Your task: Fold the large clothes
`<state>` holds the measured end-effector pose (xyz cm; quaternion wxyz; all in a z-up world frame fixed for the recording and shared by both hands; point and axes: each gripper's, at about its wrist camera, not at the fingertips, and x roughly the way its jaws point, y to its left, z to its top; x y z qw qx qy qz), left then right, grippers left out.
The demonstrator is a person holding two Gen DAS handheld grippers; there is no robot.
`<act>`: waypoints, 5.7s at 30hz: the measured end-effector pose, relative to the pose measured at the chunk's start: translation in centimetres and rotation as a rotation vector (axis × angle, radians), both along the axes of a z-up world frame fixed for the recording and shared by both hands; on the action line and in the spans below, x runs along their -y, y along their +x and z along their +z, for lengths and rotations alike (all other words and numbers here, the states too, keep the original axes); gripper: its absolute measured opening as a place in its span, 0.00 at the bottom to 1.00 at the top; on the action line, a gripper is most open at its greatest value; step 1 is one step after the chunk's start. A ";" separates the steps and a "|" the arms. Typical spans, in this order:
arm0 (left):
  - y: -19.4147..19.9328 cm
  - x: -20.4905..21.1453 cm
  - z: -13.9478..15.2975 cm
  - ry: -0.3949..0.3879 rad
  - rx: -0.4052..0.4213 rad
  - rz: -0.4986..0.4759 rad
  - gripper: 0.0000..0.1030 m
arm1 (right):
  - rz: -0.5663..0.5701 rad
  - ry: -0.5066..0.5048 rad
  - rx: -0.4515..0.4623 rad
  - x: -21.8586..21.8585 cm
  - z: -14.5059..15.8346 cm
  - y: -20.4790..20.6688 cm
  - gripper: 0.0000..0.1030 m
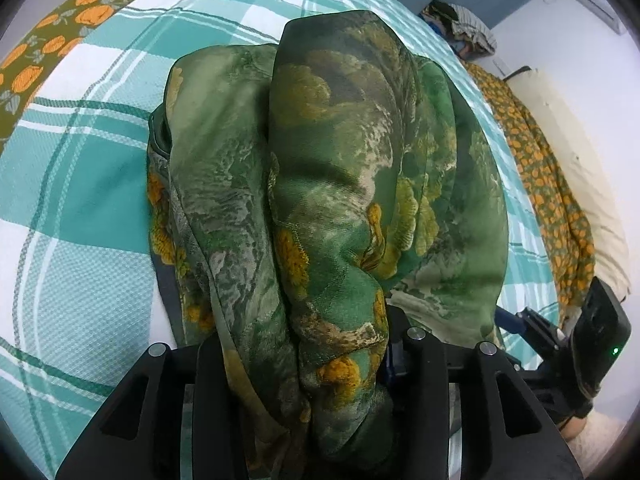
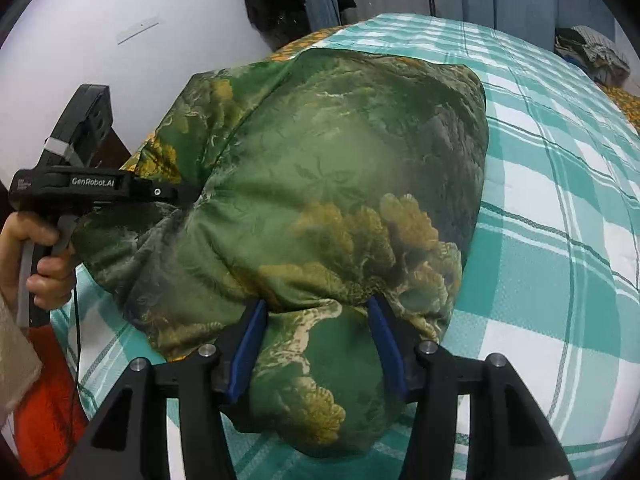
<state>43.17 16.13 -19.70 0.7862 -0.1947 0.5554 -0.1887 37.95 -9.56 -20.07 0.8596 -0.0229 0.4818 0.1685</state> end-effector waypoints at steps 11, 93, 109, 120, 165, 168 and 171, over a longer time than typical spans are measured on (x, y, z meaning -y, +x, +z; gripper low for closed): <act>-0.7 -3.2 1.4 -0.110 -0.044 0.000 0.48 | -0.033 0.068 -0.003 -0.9 7.2 7.9 0.54; -0.3 -6.3 -2.9 -0.177 -0.145 0.025 1.00 | -0.115 0.202 -0.022 6.8 4.6 -0.3 0.77; 2.5 -3.1 -5.8 -0.169 -0.150 -0.030 1.00 | -0.144 0.605 -0.281 7.9 -5.2 7.1 0.96; 0.1 -1.5 -1.6 -0.139 -0.015 -0.004 0.54 | -0.016 0.284 -0.054 2.3 -0.9 4.9 0.62; -6.5 3.3 16.2 0.557 0.614 0.277 1.00 | -0.271 -0.098 0.432 9.9 15.7 -2.2 1.00; -8.6 5.0 16.7 0.542 0.564 0.291 1.00 | -0.320 -0.115 0.401 9.4 16.7 -5.1 1.00; -10.3 6.9 16.3 0.542 0.553 0.283 1.00 | -0.354 -0.196 0.413 8.9 18.0 -7.6 1.00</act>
